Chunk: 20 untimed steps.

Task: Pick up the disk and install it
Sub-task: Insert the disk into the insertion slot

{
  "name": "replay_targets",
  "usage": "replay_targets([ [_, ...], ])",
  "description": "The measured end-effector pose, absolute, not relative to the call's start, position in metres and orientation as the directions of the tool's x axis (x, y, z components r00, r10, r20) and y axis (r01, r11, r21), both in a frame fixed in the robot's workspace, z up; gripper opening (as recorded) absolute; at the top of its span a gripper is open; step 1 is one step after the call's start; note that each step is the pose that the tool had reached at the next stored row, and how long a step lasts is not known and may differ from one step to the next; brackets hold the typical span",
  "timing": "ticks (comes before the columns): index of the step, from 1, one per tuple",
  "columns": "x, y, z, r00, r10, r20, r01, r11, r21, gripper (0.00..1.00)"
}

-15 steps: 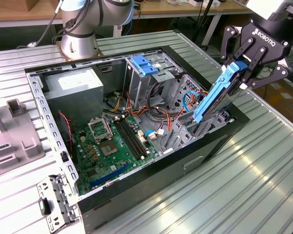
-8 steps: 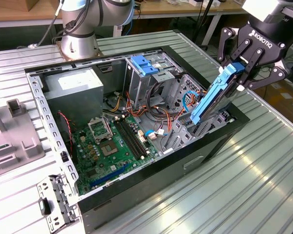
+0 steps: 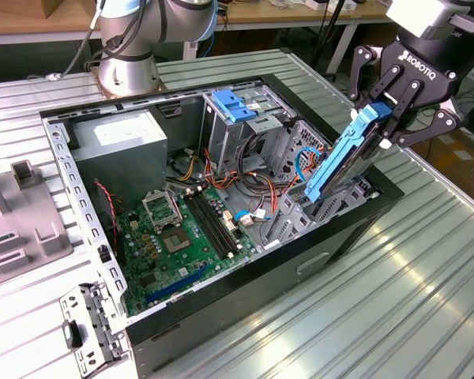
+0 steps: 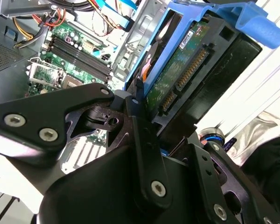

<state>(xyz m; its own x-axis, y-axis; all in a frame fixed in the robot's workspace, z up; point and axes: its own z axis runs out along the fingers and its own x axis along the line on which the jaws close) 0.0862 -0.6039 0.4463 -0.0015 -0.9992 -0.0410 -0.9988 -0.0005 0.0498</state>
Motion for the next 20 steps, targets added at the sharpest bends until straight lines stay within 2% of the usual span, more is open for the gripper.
replay_targets([
  [20, 0.0803, -0.6039, 0.4422, -0.002, -0.999, -0.041, -0.999, -0.001, 0.05, 0.36],
])
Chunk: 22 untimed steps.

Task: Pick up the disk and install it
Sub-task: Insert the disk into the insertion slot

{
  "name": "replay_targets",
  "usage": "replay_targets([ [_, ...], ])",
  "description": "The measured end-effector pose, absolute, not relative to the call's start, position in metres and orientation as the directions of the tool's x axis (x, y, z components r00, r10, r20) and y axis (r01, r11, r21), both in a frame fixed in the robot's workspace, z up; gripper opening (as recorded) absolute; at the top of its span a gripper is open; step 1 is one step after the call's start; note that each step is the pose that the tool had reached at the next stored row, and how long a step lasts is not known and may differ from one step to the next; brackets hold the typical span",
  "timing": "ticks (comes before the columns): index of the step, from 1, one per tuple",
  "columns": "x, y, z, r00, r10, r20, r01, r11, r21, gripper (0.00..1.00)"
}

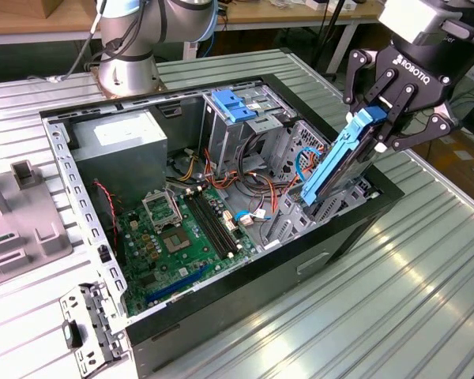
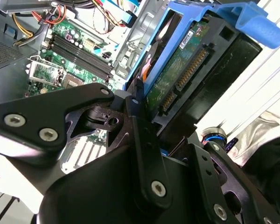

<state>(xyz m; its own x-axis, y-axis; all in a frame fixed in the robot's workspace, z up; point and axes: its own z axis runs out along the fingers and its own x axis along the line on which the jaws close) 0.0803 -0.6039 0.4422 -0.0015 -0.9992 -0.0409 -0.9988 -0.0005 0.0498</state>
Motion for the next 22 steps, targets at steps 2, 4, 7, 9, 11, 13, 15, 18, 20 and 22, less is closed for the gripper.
replay_targets([
  [2, 0.0798, -0.6038, 0.4414, -0.001, -0.999, -0.041, -0.999, -0.001, 0.05, 0.36],
  [4, 0.0797, -0.6038, 0.4409, -0.001, -0.999, -0.041, -0.999, -0.001, 0.05, 0.36],
  [7, 0.0793, -0.6038, 0.4398, -0.002, -0.999, -0.041, -0.999, -0.001, 0.05, 0.36],
  [9, 0.079, -0.6038, 0.4393, -0.001, -0.999, -0.041, -0.999, -0.001, 0.05, 0.36],
  [11, 0.0789, -0.6038, 0.4391, -0.001, -0.999, -0.041, -0.999, -0.001, 0.05, 0.36],
  [13, 0.0787, -0.6038, 0.4387, -0.002, -0.999, -0.041, -0.999, -0.001, 0.05, 0.36],
  [15, 0.0777, -0.6037, 0.4387, -0.002, -0.999, -0.041, -0.999, 0.0, 0.05, 0.36],
  [18, 0.077, -0.6037, 0.4383, -0.001, -0.999, -0.041, -0.999, -0.001, 0.05, 0.36],
  [20, 0.0766, -0.6037, 0.4378, -0.001, -0.999, -0.041, -0.999, -0.001, 0.05, 0.36],
  [22, 0.0763, -0.6035, 0.4373, -0.002, -0.999, -0.041, -0.999, 0.0, 0.05, 0.36],
])
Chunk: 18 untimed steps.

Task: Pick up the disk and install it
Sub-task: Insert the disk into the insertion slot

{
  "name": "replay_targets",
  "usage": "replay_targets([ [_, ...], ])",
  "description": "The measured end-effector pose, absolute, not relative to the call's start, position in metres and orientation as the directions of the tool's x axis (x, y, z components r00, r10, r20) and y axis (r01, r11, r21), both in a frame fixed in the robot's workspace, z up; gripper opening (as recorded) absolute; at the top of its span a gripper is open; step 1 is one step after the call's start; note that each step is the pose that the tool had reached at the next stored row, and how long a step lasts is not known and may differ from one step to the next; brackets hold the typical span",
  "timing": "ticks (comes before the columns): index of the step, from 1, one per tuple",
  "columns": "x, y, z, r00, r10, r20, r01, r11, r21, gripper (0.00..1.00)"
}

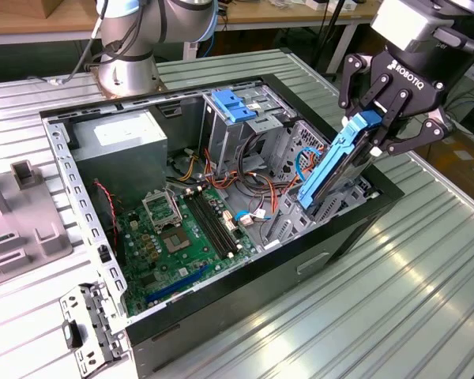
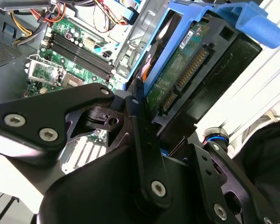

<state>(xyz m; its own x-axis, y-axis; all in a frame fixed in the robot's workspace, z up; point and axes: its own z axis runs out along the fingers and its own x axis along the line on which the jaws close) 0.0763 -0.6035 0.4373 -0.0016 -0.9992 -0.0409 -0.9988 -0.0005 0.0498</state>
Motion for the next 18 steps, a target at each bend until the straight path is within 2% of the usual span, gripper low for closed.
replay_targets([
  [18, 0.083, -0.588, 0.433, -0.001, -0.999, -0.043, -0.999, -0.001, 0.053, 0.36],
])
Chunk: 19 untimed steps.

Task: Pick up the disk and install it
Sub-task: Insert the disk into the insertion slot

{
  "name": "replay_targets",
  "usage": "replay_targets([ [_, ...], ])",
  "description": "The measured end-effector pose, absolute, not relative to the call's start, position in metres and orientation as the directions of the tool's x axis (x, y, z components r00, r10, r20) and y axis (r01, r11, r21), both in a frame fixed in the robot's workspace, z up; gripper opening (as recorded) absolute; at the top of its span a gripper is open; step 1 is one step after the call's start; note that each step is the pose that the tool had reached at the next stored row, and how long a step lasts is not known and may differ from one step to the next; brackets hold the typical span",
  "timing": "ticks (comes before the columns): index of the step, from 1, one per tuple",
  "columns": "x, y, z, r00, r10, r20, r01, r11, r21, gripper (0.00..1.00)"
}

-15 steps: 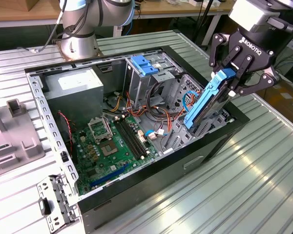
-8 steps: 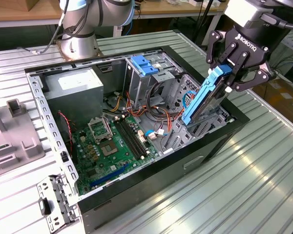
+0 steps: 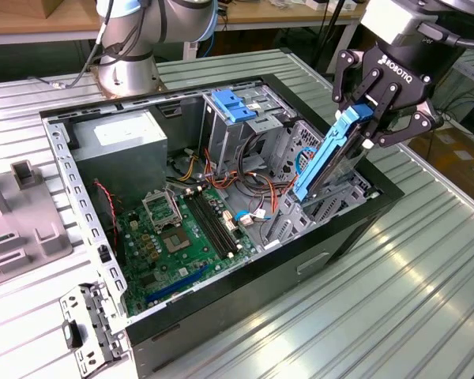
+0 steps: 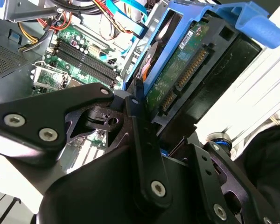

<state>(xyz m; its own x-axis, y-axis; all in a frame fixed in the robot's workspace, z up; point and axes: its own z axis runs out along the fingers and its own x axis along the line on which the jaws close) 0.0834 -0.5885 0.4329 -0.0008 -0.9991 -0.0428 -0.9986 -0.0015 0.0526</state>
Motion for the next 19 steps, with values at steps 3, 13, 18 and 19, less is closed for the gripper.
replay_targets([
  [3, 0.083, -0.588, 0.431, -0.001, -0.999, -0.045, -0.999, -0.002, 0.053, 0.36],
  [13, 0.083, -0.588, 0.421, -0.001, -0.999, -0.048, -0.999, -0.002, 0.053, 0.36],
  [18, 0.083, -0.588, 0.418, -0.001, -0.999, -0.048, -0.999, -0.002, 0.053, 0.36],
  [19, 0.083, -0.588, 0.417, -0.001, -0.999, -0.048, -0.999, -0.002, 0.053, 0.36],
])
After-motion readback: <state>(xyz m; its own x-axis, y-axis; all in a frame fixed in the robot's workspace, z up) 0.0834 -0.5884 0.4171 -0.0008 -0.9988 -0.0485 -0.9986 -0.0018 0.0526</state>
